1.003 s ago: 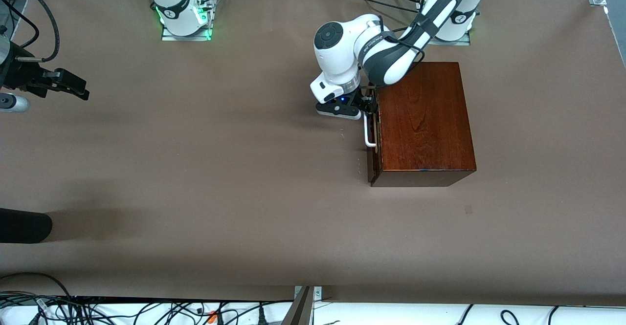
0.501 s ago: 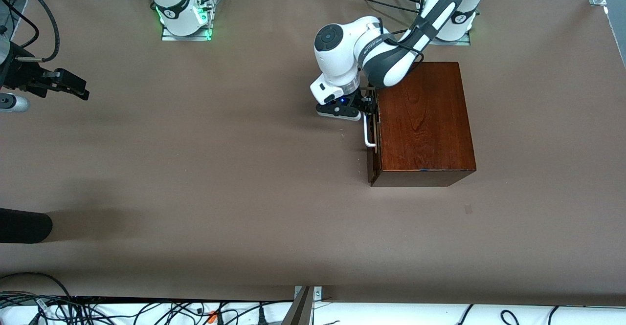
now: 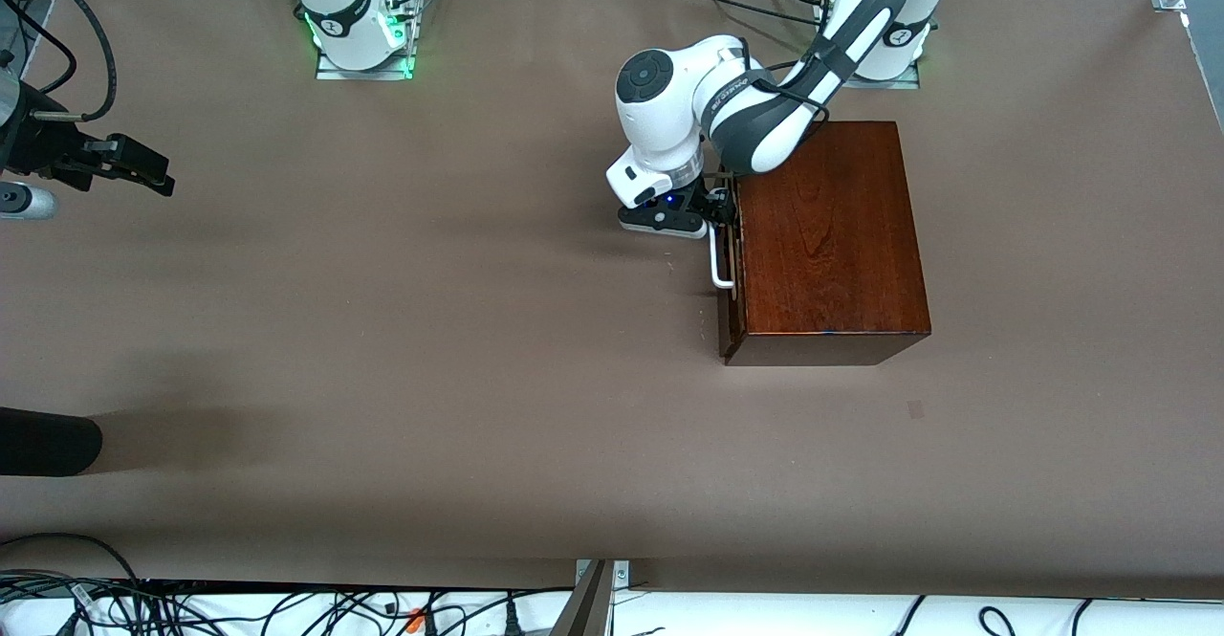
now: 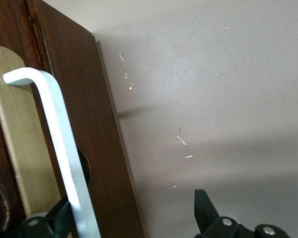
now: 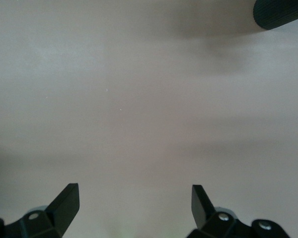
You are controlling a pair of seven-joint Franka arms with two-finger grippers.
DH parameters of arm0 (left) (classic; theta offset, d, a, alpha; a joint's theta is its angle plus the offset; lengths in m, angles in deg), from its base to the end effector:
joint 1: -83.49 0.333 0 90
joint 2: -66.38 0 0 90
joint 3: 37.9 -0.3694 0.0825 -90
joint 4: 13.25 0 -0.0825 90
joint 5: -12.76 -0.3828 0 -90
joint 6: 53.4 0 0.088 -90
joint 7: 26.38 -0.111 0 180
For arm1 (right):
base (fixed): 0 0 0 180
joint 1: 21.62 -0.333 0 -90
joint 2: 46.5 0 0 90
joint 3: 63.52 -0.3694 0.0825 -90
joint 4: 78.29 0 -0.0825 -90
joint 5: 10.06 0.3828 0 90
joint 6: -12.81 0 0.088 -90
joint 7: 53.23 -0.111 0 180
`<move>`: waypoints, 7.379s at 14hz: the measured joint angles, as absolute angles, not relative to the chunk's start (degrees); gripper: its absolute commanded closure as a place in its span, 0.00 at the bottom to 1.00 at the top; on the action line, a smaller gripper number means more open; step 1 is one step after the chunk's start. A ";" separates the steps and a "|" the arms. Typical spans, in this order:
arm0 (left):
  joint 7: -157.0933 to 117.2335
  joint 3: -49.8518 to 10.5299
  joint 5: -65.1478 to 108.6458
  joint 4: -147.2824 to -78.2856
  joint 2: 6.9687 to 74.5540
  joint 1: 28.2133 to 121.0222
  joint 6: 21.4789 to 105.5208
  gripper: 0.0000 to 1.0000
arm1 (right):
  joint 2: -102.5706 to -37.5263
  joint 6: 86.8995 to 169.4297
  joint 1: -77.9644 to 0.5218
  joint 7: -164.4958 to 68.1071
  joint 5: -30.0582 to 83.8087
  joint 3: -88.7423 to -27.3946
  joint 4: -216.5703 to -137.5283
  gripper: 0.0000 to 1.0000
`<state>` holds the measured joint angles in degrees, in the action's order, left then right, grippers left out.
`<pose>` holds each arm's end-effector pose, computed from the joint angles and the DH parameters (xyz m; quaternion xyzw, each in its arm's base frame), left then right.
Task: Open drawer, take yellow block, close drawer
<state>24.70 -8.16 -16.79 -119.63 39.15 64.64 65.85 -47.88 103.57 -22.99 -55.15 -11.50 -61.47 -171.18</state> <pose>0.4645 -0.4411 0.3244 -0.9861 0.1101 -0.0221 0.1227 0.5602 -0.0091 0.6379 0.9992 -0.0221 -0.0305 0.0133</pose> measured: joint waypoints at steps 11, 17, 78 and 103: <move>27.51 -8.07 -16.79 -115.97 36.51 62.90 66.00 0.00 | -47.88 103.57 -22.99 -55.15 -11.50 -61.47 -171.18 0.00; 28.18 -8.05 -16.79 -111.72 33.65 60.71 66.60 0.00 | -47.88 103.57 -22.99 -55.15 -11.50 -61.47 -171.17 0.00; -24.46 -37.61 14.17 -111.00 70.93 81.85 35.59 0.00 | -84.23 132.96 -60.51 -200.10 -14.95 -84.29 -150.46 0.00; -24.53 -38.36 13.99 -110.37 70.32 81.76 35.92 0.00 | -92.36 140.44 -67.60 -200.94 -16.05 -76.47 -148.28 1.00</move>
<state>-24.53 -38.36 13.99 -110.37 70.32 81.76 35.92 -92.36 140.44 -67.60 -200.94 -16.05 -76.47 -148.28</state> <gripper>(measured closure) 0.000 0.445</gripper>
